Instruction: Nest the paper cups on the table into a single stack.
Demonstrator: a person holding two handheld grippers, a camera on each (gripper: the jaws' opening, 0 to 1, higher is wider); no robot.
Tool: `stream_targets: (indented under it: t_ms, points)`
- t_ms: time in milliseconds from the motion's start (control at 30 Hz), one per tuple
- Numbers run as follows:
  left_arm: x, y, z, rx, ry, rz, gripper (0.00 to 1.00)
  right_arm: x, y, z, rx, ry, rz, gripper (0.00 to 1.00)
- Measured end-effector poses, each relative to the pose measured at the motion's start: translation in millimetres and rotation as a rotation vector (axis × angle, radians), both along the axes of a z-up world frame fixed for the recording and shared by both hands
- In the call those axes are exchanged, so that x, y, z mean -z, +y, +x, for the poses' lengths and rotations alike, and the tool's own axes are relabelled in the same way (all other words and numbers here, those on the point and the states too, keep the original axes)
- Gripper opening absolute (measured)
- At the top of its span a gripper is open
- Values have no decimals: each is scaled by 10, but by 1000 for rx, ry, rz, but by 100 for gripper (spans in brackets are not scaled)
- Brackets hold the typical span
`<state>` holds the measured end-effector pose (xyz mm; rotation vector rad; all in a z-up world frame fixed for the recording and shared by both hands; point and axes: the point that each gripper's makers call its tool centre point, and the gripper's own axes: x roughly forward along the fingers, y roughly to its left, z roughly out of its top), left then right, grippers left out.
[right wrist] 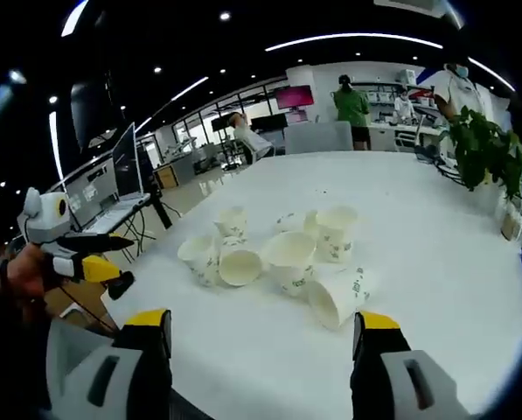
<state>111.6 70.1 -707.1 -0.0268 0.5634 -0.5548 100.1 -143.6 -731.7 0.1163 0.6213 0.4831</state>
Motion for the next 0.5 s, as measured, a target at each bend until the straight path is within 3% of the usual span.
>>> stream_targets:
  t_ms: [500]
  points:
    - [-29, -1, 16, -14, 3, -19, 78, 5, -35, 9, 15, -5, 8, 86]
